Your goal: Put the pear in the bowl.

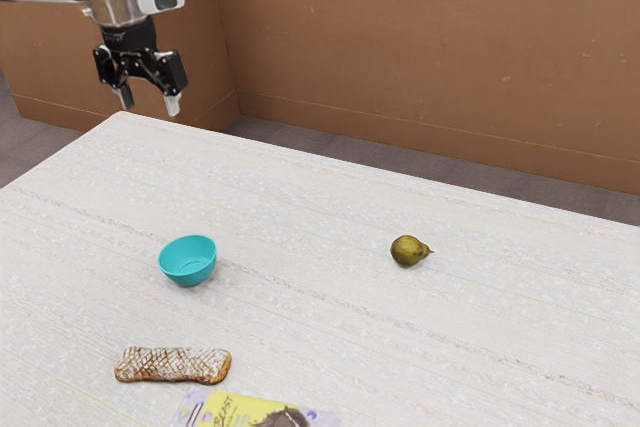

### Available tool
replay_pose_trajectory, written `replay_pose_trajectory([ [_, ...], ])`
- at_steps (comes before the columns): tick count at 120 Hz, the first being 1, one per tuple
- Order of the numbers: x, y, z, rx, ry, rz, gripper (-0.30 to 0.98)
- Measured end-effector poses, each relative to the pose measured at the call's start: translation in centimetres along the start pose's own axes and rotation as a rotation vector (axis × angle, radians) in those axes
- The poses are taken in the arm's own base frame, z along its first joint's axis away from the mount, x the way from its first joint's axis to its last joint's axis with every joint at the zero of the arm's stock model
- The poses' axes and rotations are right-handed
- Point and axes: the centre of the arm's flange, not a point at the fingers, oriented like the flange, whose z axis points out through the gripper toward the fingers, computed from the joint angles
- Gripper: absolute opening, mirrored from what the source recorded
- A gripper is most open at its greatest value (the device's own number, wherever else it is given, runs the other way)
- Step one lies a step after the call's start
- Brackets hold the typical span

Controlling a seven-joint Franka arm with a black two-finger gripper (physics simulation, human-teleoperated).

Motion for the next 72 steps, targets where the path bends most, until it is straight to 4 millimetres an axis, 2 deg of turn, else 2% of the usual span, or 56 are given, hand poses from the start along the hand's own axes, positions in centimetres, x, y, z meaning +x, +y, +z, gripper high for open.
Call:
replay_pose_trajectory([
  [10, 0.2, 0.3, 0.1, 0.005, 0.004, 0.01, 0.67],
  [17, 1.4, 2.0, 1.1, 0.019, -0.007, 0.037, 0.67],
  [21, 2.3, 4.2, 2.0, 0.031, -0.017, 0.073, 0.67],
  [33, 4.1, 12.9, 5.0, 0.08, -0.02, 0.212, 0.67],
  [43, 5.2, 18.2, 8.4, 0.113, -0.012, 0.298, 0.67],
  [52, 5.6, 22.1, 11.1, 0.128, -0.002, 0.37, 0.66],
  [65, 6.6, 26.8, 16.4, 0.134, 0.012, 0.487, 0.66],
  [72, 7.3, 29.6, 17.8, 0.125, 0.043, 0.552, 0.66],
])
